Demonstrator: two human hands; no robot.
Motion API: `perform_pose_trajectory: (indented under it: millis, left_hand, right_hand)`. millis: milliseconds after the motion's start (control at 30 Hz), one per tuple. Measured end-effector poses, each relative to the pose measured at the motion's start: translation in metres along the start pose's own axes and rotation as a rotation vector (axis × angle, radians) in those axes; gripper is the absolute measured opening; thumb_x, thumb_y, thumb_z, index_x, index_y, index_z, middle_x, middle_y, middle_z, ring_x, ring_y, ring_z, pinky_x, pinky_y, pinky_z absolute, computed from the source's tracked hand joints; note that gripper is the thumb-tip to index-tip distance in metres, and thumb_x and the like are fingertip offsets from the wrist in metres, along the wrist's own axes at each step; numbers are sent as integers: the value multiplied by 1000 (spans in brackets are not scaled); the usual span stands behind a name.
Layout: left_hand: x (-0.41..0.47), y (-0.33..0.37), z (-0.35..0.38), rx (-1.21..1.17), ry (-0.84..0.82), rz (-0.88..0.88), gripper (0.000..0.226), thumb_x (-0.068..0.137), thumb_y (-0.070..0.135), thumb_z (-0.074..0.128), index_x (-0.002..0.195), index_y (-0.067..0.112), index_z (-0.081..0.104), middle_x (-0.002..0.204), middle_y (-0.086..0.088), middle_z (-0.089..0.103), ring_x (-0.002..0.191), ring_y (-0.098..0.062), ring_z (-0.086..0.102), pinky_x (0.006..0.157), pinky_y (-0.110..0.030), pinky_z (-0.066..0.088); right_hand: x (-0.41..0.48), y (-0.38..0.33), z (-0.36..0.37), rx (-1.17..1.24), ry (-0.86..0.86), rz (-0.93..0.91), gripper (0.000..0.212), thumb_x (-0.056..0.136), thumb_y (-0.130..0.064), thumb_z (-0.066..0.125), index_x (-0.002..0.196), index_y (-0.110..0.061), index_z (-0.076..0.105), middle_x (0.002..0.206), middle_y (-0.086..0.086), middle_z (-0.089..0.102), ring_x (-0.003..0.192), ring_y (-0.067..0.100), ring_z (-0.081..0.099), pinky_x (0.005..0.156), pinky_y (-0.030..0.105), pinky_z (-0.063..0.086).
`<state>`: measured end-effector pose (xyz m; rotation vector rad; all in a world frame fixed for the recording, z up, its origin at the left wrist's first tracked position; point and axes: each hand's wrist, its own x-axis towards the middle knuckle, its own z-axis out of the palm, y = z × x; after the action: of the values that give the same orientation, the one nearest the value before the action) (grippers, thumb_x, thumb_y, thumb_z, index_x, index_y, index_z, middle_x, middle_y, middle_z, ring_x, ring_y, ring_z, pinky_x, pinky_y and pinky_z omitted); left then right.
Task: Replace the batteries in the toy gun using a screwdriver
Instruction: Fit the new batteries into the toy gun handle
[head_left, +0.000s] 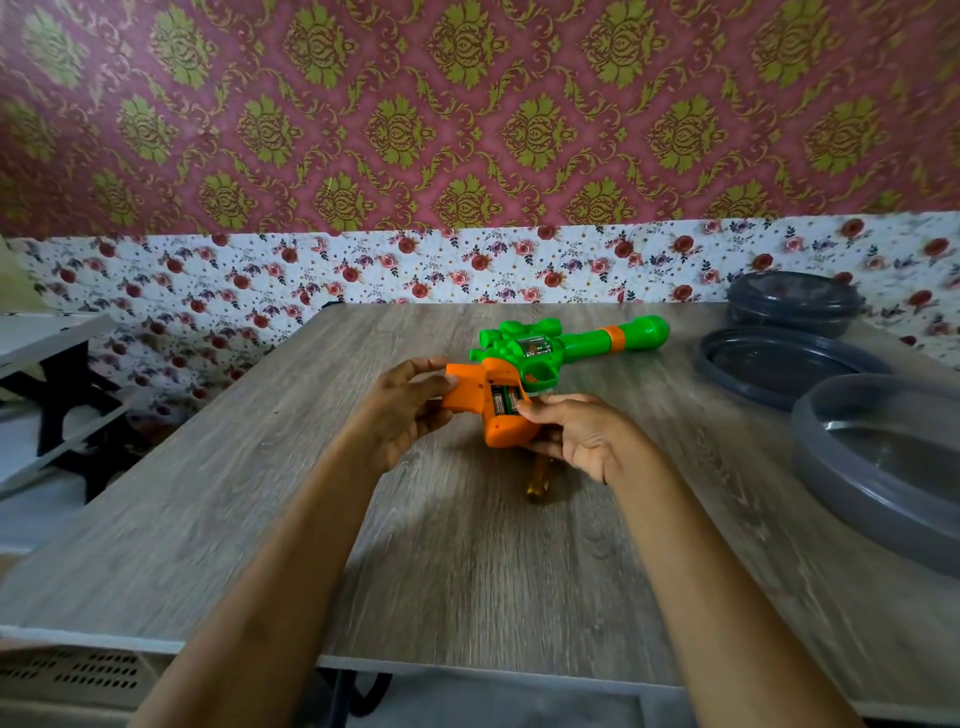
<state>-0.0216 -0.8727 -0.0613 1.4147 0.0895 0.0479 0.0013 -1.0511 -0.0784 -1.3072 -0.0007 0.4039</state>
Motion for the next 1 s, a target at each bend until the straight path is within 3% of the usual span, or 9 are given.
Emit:
perform_pose_trajectory:
  millis: [133,233,333,433,600,700,800,933,1000]
  left_hand:
    - [-2,0,3,72,-33,33,22,92,5,53,115,6,54,91,-9,58,73,-15,58,52,-14,52]
    - [-3,-2,7,121,-21,26,22,90,4,57,112,4,56,90,-10,59,71,-17,59,52,-15,53]
    - [-3,-4,10,179,8,36,16,87,8,64,102,7,59,83,-9,62,60,-13,61,49,-16,52]
    - [-1,-7,11,267,62,63,17,83,14,70,94,11,58,74,-7,64,50,-8,61,46,-16,49]
    - [2,-6,8,148,80,70,20,86,2,63,82,11,45,78,-8,54,62,-14,54,48,-15,49]
    - [0,-3,7,-16,29,57,26,89,-5,53,102,16,47,83,-8,49,67,-16,52,50,-17,53]
    - [0,-1,6,-75,-21,52,36,90,-8,45,116,15,53,92,-9,48,78,-19,56,59,-23,59]
    - [-2,-1,8,-39,13,38,17,91,-2,52,87,13,58,93,-7,60,85,-21,61,71,-30,58]
    - [-2,-4,10,172,96,92,15,87,3,61,78,14,56,83,-4,61,76,-16,60,68,-25,54]
  right_hand:
    - [0,0,-1,17,-29,9,11,88,0,55,94,-5,61,84,5,60,80,14,56,52,19,54]
    - [1,1,-1,35,-29,9,11,88,0,54,82,-9,59,73,2,66,80,14,56,52,20,55]
    - [2,2,-1,39,-27,-1,11,87,0,55,83,-9,60,53,-6,68,78,13,57,52,21,55]
    - [1,1,-1,26,-30,-8,12,87,0,56,94,-6,63,57,-5,69,78,13,58,52,21,55]
    - [3,2,-1,37,-10,-8,9,86,1,57,89,-6,62,54,-4,68,76,14,57,49,20,54]
    - [1,0,-1,43,-16,-1,9,86,1,56,93,-2,62,55,-3,68,76,14,57,48,21,54]
    - [1,1,0,42,-13,-4,31,87,2,55,117,6,55,82,4,66,77,15,57,48,21,54]
    - [2,1,-1,52,-17,3,12,86,1,56,97,-2,62,56,-2,69,76,14,57,47,20,54]
    - [3,1,-2,39,-14,5,17,86,0,57,103,1,61,62,0,69,76,14,57,48,20,54]
